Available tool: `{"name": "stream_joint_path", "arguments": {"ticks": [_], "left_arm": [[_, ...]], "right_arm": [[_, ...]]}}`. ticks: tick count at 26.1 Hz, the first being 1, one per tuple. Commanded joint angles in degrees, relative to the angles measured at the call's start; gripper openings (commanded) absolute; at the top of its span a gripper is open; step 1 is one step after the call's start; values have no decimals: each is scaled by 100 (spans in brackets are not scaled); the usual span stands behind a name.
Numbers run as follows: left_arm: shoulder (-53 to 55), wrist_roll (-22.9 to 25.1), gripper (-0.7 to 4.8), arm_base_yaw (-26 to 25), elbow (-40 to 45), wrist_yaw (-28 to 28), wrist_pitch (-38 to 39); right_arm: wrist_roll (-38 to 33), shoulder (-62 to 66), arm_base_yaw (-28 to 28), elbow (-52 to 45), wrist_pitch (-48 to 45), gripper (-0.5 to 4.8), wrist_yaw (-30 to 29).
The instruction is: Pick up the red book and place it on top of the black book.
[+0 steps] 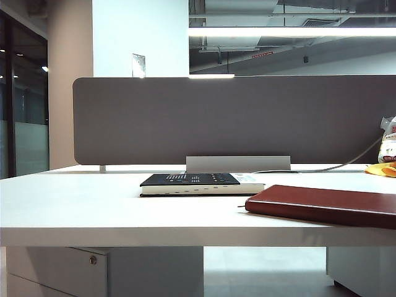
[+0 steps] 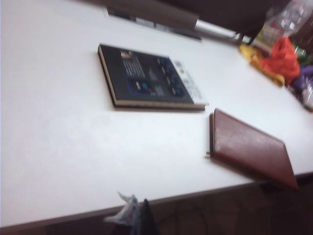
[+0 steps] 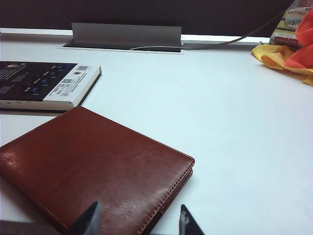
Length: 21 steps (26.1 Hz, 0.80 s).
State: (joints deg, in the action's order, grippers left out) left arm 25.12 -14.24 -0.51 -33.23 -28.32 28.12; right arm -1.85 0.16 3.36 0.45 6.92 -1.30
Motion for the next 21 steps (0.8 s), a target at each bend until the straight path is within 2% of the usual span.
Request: {"name": "stream_joint_path", "arguments": {"ticks": [1, 8, 14, 19, 21], "left_arm": [[501, 407, -5, -7, -470, -221, 190], [1338, 802, -5, 72, -739, -885, 345], [1786, 916, -5, 678, -824, -573, 4], [2299, 997, -5, 710, -1541, -579, 162], [2411, 1113, -5, 710, -1718, -573, 195]], "right_arm": [[-17, 0, 4, -15, -68, 207, -17], [-162, 0, 4, -15, -68, 207, -17], [-745, 0, 2, -15, -68, 207, -15], [-1646, 0, 4, 7, 28, 203, -48], [-1934, 0, 4, 7, 76, 198, -247]]}}
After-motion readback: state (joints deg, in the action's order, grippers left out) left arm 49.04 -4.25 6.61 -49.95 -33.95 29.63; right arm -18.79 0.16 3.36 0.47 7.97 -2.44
